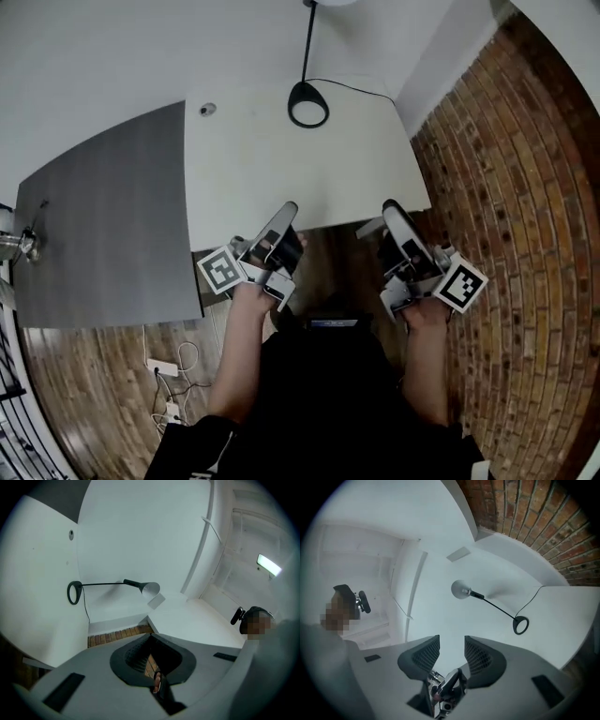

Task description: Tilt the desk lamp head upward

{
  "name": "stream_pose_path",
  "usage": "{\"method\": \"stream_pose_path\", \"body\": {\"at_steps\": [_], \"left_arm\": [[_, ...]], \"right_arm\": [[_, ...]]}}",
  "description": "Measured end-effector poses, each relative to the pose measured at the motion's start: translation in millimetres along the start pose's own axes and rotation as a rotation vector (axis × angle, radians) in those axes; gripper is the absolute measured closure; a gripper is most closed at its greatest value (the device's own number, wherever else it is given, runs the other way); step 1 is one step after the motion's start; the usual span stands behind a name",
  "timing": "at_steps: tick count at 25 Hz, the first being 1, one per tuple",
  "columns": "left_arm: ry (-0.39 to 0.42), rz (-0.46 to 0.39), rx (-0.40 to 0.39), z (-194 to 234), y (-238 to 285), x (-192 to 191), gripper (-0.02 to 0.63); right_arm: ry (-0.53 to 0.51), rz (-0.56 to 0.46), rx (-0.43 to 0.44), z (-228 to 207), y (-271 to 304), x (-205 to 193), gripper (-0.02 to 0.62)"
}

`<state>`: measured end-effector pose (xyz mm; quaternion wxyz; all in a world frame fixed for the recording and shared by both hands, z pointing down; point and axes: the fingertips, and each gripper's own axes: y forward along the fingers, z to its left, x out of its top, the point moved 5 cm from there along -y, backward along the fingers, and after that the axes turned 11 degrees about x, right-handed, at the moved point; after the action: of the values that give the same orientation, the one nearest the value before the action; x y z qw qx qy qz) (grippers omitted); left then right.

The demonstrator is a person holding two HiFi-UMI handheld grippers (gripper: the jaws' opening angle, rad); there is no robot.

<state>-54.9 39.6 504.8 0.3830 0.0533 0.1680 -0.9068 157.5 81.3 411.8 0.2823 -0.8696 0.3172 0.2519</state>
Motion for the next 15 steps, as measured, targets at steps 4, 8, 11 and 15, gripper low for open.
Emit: {"method": "stream_pose_path", "body": {"at_steps": [4, 8, 11, 15], "left_arm": [[0.038, -0.013, -0.008, -18, 3, -6, 0.594], [0.086, 0.000, -0.025, -38, 16, -21, 0.594], [0.086, 0.014, -0.018, -40, 23, -33, 0.594], [0.091, 0.043, 0.002, -40, 34, -53, 0.594]], "right_arm": [[0.001, -0.021, 0.022, 6, -15, 5, 0.422], [0.009, -0.040, 0.062, 10, -31, 17, 0.423], [0.008, -0.051, 0.065, 7, -43, 23, 0.423], [0.016, -0.076, 0.065, 0, -65, 33, 0.429]]}}
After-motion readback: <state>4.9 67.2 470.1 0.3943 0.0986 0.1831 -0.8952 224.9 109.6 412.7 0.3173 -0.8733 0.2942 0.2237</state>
